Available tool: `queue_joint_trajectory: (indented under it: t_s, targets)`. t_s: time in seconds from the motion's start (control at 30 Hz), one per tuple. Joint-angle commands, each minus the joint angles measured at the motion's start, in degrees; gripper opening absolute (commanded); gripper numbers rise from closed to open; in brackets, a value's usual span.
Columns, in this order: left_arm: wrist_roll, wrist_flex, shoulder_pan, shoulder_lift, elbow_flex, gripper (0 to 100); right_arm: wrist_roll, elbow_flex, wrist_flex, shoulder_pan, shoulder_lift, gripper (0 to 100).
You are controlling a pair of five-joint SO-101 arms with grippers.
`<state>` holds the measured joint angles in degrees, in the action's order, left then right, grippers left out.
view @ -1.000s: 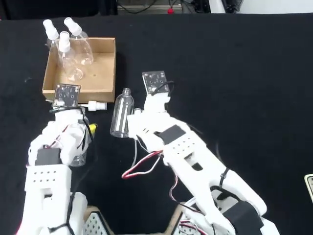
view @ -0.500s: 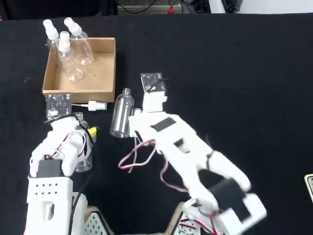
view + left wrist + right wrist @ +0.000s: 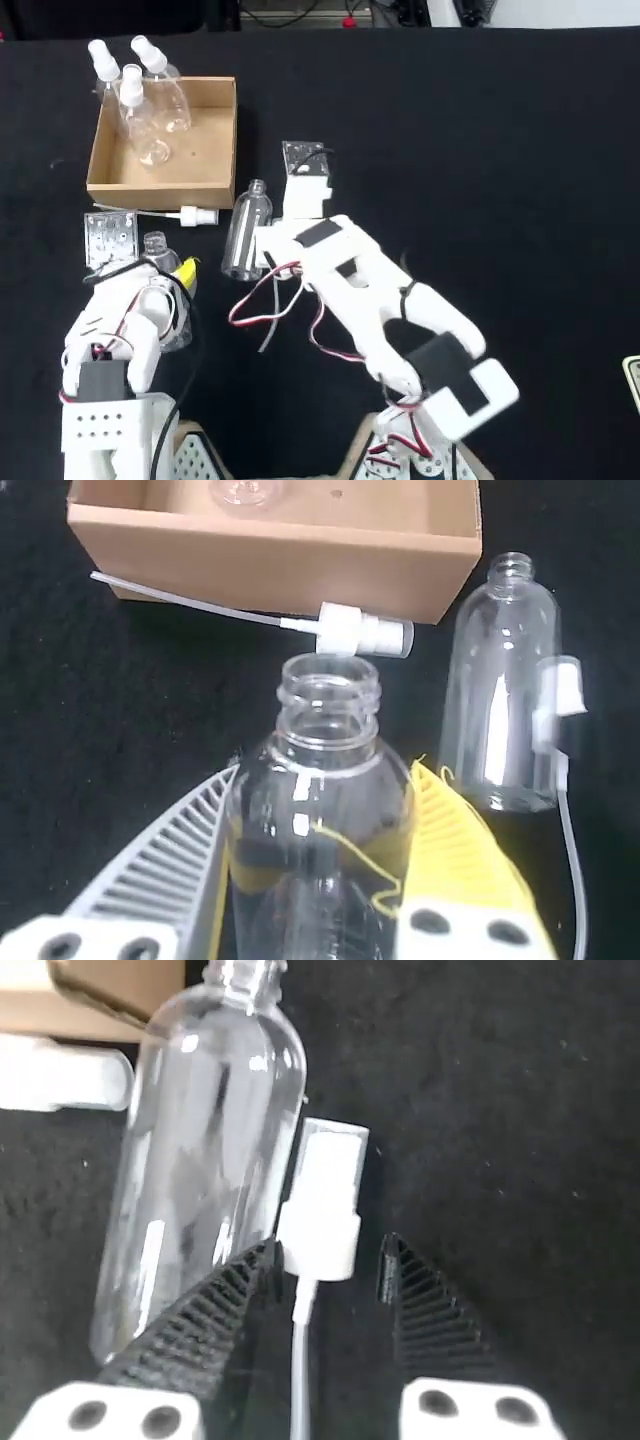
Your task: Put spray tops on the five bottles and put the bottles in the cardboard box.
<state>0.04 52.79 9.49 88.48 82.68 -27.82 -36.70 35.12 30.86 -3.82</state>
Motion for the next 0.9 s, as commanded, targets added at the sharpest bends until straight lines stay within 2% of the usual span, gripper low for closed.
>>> queue_joint_trajectory:
  t_s: [0.0, 0.3, 0.47, 0.6, 0.67, 0.87]
  targets:
    - [0.44, 3.43, -0.04, 5.98, -0.13, 16, -0.62, 3.65, -2.29, -1.05, -2.59, 15.7]
    - [0.35, 6.95, -0.04, 11.43, -0.04, 16, 0.26, 12.79, 6.77, -0.97, -4.97, 15.5]
    - [0.35, 6.95, -0.04, 11.34, -0.04, 16, 14.77, 13.85, 9.58, -2.46, -8.66, 15.5]
    - [0.26, 6.95, -0.40, 11.34, 0.04, 16, 17.93, 14.37, 12.92, -2.55, -9.89, 15.5]
    - [0.26, 6.95, -0.40, 11.60, 0.48, 16, 18.64, 15.78, 17.41, -3.25, -9.54, 15.5]
    - [0.18, 6.77, -0.40, 11.78, 1.19, 16, 31.12, 22.64, 33.23, -8.26, -8.13, 15.5]
